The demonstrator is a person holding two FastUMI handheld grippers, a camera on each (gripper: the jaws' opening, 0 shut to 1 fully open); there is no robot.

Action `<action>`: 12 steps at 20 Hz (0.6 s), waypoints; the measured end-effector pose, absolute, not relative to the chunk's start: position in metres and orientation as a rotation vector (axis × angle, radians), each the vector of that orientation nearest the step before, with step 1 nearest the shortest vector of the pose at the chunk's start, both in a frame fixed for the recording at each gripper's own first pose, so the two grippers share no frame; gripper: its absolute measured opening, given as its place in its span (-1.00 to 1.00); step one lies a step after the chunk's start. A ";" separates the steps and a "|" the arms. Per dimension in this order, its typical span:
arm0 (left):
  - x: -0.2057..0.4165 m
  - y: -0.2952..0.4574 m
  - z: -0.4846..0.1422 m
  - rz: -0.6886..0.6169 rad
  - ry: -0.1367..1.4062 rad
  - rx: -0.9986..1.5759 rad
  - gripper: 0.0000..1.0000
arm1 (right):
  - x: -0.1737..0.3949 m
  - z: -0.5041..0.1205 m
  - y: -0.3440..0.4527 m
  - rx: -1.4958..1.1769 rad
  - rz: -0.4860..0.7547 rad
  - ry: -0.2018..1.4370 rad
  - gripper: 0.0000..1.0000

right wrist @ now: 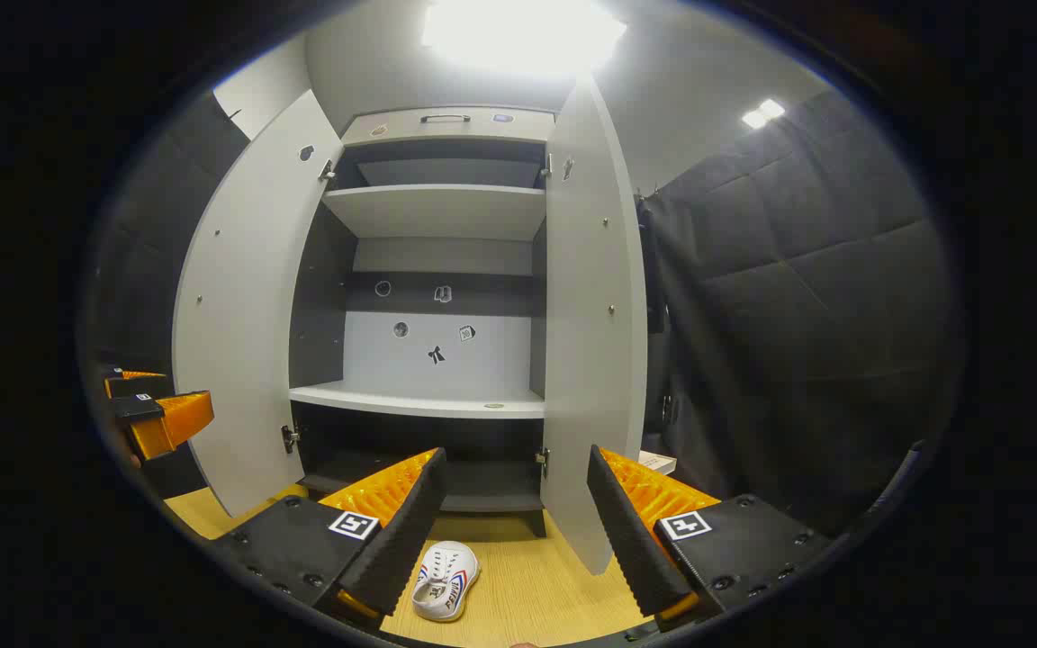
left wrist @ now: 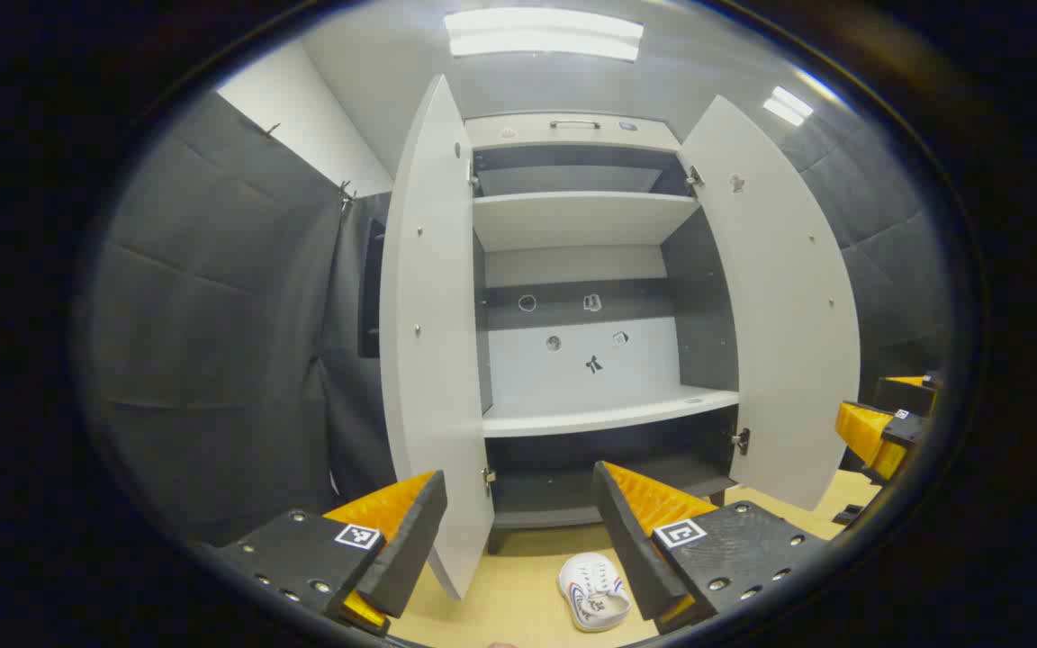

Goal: Grab one shoe with the right hand and put it into the shoe cabinet, grab the other shoe with the left hand and put it into the shoe cabinet; then close the right door with the right hand and the left door with the left hand.

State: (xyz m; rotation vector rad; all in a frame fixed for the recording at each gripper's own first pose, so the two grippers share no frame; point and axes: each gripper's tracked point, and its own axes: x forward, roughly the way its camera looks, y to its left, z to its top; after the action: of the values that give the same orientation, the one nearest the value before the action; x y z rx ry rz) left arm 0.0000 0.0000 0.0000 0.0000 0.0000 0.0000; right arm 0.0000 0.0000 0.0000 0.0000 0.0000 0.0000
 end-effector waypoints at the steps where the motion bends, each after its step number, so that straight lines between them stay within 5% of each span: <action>1: -0.001 0.000 0.001 0.002 -0.001 0.003 0.87 | 0.001 0.001 0.000 0.001 0.001 -0.001 0.95; 12: 0.001 0.002 -0.003 0.008 0.006 0.000 0.87 | 0.004 0.004 0.000 -0.010 -0.006 -0.009 0.95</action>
State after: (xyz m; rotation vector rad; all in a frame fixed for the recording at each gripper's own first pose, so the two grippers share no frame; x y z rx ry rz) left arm 0.0007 0.0024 -0.0028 0.0000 0.0064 0.0085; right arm 0.0044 0.0005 0.0036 -0.0101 -0.0092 -0.0062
